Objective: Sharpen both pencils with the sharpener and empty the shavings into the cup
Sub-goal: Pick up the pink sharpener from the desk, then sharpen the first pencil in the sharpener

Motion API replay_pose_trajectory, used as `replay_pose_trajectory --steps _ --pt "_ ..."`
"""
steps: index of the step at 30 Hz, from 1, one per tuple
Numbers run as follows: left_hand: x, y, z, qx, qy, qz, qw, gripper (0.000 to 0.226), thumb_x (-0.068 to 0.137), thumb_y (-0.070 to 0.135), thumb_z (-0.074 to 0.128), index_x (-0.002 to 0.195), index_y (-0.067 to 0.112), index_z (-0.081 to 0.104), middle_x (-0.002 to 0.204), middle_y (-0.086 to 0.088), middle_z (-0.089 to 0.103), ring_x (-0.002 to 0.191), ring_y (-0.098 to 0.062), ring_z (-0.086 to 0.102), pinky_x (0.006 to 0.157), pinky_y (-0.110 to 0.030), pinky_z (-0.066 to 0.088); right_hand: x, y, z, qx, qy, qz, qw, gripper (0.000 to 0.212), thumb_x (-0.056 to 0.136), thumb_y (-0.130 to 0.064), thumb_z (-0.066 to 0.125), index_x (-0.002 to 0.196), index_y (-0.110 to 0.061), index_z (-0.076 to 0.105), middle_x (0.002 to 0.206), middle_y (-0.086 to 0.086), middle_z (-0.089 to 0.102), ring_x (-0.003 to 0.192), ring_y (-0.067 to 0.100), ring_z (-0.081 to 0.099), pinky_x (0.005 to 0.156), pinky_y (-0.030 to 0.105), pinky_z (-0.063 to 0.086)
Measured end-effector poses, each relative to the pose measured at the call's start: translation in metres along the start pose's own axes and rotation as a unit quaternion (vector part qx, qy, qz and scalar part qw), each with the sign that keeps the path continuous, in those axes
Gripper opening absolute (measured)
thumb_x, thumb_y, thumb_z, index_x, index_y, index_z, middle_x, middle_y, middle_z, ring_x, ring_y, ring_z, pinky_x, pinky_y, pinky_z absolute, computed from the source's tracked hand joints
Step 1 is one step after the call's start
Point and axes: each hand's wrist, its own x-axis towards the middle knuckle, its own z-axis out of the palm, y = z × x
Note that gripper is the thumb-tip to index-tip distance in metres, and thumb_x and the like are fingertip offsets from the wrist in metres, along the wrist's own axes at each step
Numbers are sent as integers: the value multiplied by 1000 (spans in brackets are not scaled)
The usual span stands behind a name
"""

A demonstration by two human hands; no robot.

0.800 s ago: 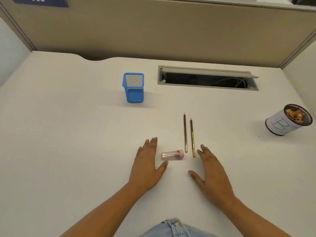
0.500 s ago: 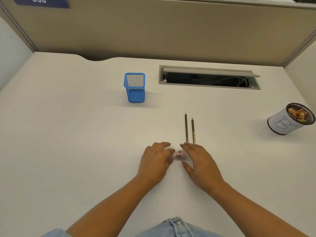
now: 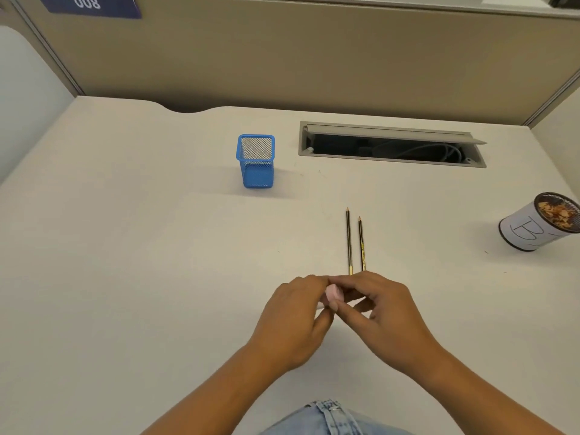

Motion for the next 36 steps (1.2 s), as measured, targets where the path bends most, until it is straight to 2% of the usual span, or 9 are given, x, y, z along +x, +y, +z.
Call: replay_pose_trajectory --steps 4,8,13,15,18,21,26,30,36 --pt "-9 17 -7 6 41 15 999 23 97 30 48 120 30 51 114 12 63 100 -8 57 86 -30 51 -7 -22 -5 28 16 6 999 17 90 -25 69 101 -36 75 94 -20 73 91 4 69 63 10 49" --pt "-11 25 -11 25 60 33 997 18 98 30 48 115 27 52 109 10 64 93 -10 57 80 -26 49 -11 -34 -8 -4 35 0 999 29 87 -19 71 90 -48 69 92 -30 71 85 -1 68 57 6 45" --pt "-10 26 -12 47 56 37 997 13 99 28 46 109 25 54 101 8 63 86 -13 56 75 -34 50 -10 -39 -8 -23 43 20 999 37 87 -19 70 84 -56 63 85 -41 68 83 -9 68 67 3 49" --pt "-10 26 -14 42 46 27 998 14 97 26 48 111 26 52 104 9 62 88 -13 54 76 -31 48 -10 -35 -9 -5 42 42 998 25 88 -24 68 94 -48 70 78 -36 71 85 -10 68 70 4 50" --pt "-11 25 -16 25 39 10 999 16 96 25 50 111 28 51 106 12 60 89 -10 50 76 -23 41 -5 -24 -11 31 51 103 993 22 93 -23 62 107 -30 76 89 -22 76 86 0 71 76 17 56" --pt "-12 23 -17 9 32 1 999 14 96 26 50 109 29 51 107 14 60 90 -8 51 77 -21 43 3 -10 -10 67 47 165 983 28 96 -11 53 102 -28 74 84 -14 77 77 8 73 67 23 55" --pt "-11 16 -14 -26 28 -45 998 13 97 31 49 110 34 45 100 16 58 84 -7 53 72 -19 43 23 16 -11 104 41 261 959 18 96 -22 56 94 -20 74 81 2 78 75 20 74 67 30 58" --pt "-14 11 -11 -72 28 -101 992 19 97 33 49 99 37 31 86 15 56 73 -9 56 60 -29 46 47 70 -15 -39 98 298 949 8 87 -24 63 85 -21 70 76 2 73 79 24 70 75 42 59" --pt "-16 6 -11 -66 18 -118 991 15 96 33 51 100 36 37 99 18 58 93 -7 58 77 -34 53 69 90 -10 -125 105 279 947 24 83 -26 71 103 -16 64 90 0 69 84 20 63 72 27 44"
